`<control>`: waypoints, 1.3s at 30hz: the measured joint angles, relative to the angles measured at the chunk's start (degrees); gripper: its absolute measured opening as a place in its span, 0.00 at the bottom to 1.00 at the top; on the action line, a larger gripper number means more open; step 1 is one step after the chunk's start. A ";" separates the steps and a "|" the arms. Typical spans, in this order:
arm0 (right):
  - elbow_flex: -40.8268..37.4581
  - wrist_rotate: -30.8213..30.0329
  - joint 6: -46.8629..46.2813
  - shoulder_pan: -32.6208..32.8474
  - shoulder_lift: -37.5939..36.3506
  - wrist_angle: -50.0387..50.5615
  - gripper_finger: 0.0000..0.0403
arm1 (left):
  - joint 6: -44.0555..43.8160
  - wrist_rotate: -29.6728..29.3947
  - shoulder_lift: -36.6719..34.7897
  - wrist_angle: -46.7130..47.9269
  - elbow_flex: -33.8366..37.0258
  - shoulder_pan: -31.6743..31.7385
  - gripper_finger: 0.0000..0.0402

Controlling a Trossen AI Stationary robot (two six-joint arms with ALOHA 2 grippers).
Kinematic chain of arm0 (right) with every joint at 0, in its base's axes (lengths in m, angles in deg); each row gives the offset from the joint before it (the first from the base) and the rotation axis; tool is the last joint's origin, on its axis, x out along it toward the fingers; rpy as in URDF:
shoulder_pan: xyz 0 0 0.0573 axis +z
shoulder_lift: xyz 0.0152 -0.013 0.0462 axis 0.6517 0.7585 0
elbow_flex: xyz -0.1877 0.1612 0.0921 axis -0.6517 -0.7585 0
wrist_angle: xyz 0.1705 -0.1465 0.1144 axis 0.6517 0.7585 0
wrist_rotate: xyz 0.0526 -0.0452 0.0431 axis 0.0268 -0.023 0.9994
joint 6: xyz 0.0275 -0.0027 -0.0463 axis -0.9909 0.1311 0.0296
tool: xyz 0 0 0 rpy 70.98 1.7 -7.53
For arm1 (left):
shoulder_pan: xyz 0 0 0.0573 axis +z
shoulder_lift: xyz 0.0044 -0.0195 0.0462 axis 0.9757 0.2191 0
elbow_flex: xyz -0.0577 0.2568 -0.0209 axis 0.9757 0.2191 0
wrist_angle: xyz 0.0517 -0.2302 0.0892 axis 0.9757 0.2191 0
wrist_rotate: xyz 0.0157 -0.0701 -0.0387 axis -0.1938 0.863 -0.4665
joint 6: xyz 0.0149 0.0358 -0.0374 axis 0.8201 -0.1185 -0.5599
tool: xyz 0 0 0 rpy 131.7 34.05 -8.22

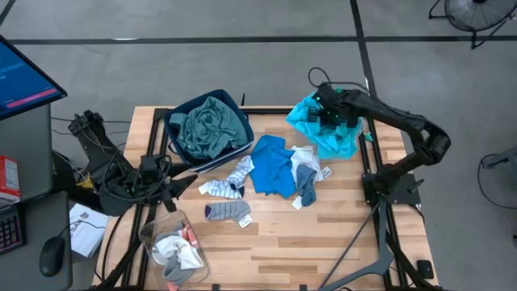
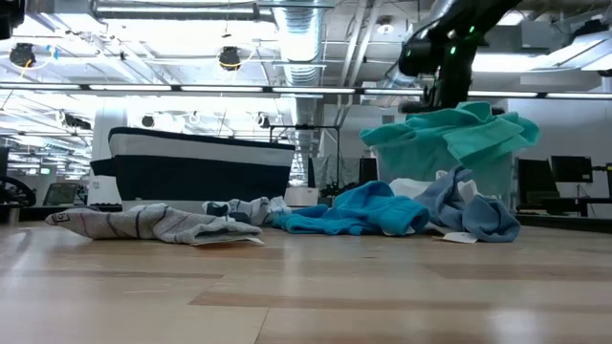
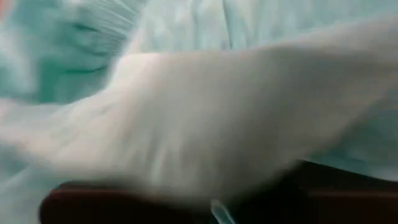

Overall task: Pick & Place Cloths
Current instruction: Put the light blue shorts into the white bin

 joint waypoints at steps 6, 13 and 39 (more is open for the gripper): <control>-3.70 -0.74 -5.57 -0.02 7.55 -0.08 0.01 | 0.04 -0.01 0.00 -0.39 0.00 0.08 0.53; -5.92 1.66 -7.30 -0.03 17.22 -6.11 0.03 | 0.22 -1.86 0.00 -0.46 0.00 0.10 0.53; 6.10 7.07 0.79 -1.22 -7.08 6.34 0.11 | 1.77 -4.76 -0.22 -0.81 0.00 0.25 0.53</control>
